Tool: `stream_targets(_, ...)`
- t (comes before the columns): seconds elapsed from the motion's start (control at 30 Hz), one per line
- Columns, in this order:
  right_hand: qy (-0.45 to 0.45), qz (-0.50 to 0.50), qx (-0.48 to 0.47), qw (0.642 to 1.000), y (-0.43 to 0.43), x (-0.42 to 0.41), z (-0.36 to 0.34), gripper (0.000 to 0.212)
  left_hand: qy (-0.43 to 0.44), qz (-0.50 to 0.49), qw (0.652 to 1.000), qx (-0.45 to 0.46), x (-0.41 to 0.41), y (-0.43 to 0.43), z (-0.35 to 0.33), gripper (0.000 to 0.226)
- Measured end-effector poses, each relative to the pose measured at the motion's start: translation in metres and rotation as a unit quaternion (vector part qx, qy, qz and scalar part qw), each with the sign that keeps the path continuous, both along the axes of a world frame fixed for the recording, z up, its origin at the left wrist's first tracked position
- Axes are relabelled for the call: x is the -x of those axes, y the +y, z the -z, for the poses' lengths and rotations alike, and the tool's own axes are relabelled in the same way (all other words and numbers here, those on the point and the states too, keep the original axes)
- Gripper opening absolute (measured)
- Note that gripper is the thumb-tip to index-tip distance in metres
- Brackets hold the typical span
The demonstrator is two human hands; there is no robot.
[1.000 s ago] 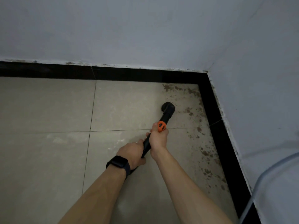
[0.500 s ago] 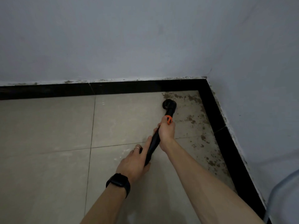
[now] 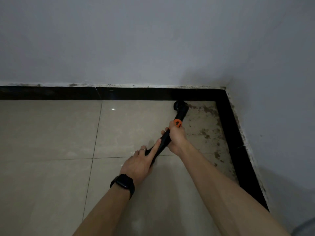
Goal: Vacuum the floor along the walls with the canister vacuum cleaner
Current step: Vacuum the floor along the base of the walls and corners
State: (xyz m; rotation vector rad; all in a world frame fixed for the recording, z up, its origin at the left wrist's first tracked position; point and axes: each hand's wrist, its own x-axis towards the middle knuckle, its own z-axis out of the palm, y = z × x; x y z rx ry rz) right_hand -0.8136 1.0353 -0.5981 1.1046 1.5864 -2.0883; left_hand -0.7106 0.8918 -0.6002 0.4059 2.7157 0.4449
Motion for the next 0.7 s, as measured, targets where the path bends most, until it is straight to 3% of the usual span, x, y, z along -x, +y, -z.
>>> stream_targets(0.23, 0.01, 0.019, 0.002, 1.0, -0.004, 0.012, 0.01, 0.038, 0.059, 0.01, 0.998, 0.037, 0.005, 0.001, 0.013, 0.086)
stream_targets(0.4, 0.01, 0.02, -0.015, 1.0, -0.001, 0.016, 0.002, 0.021, 0.13, 0.035, 0.991, 0.005, 0.002, 0.007, 0.017, 0.094)
stream_targets(0.53, 0.002, 0.011, -0.035, 0.999, 0.013, -0.003, -0.003, 0.025, 0.093, 0.048, 0.994, -0.01, -0.012, 0.016, 0.012, 0.089)
stream_targets(0.7, -0.025, -0.062, 0.018, 0.998, 0.019, -0.066, -0.008, 0.016, 0.031, 0.068, 0.997, -0.02, -0.054, 0.004, 0.012, 0.107)
